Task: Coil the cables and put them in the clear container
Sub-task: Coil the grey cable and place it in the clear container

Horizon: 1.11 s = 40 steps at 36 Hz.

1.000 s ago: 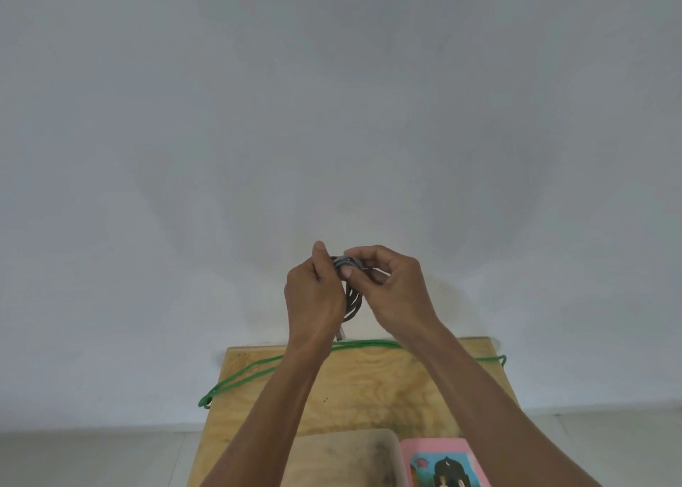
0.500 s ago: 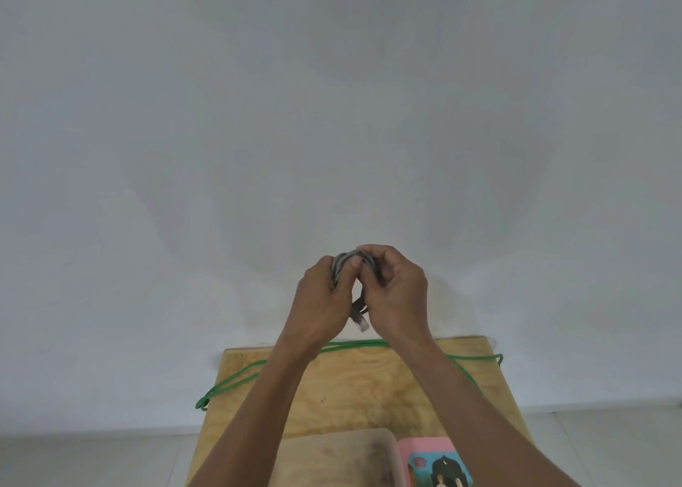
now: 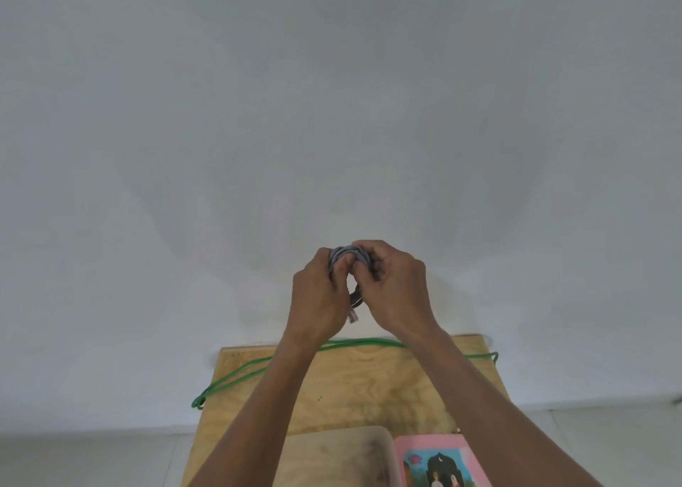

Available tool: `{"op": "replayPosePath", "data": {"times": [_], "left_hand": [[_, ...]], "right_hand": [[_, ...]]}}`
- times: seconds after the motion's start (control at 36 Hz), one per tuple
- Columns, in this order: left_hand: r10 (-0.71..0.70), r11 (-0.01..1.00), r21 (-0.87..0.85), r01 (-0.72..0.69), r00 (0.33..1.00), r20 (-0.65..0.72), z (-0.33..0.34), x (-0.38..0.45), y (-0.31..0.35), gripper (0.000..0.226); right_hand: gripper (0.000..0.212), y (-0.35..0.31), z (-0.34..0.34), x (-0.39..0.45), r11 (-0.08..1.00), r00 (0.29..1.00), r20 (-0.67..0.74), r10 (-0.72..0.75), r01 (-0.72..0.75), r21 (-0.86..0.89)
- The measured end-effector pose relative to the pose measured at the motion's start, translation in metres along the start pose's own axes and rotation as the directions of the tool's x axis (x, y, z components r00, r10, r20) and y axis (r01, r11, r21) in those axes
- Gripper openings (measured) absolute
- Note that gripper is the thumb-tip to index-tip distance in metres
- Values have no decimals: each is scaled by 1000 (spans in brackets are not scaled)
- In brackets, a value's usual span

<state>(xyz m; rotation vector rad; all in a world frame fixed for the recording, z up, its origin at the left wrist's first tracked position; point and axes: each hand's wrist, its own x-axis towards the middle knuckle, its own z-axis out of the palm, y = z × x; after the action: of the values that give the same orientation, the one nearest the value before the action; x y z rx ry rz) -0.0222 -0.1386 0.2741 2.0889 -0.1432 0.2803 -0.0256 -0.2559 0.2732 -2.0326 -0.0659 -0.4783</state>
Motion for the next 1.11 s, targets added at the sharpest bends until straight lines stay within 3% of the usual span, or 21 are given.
{"op": "replayPosePath", "data": {"times": [0.14, 0.31, 0.47, 1.11], "left_hand": [[12, 1000, 10, -13, 996, 89, -4, 3, -7, 30], [36, 999, 23, -39, 995, 93, -4, 2, -15, 33], [5, 1000, -3, -5, 993, 115, -2, -2, -21, 36], [-179, 983, -5, 182, 974, 141, 45, -48, -39, 56]], "right_hand": [[15, 2, -2, 0, 998, 998, -6, -67, 67, 19], [33, 10, 2, -2, 998, 999, 21, -29, 28, 54], [32, 19, 11, -12, 993, 993, -81, -88, 94, 68], [23, 64, -4, -61, 916, 964, -49, 261, -232, 327]]}}
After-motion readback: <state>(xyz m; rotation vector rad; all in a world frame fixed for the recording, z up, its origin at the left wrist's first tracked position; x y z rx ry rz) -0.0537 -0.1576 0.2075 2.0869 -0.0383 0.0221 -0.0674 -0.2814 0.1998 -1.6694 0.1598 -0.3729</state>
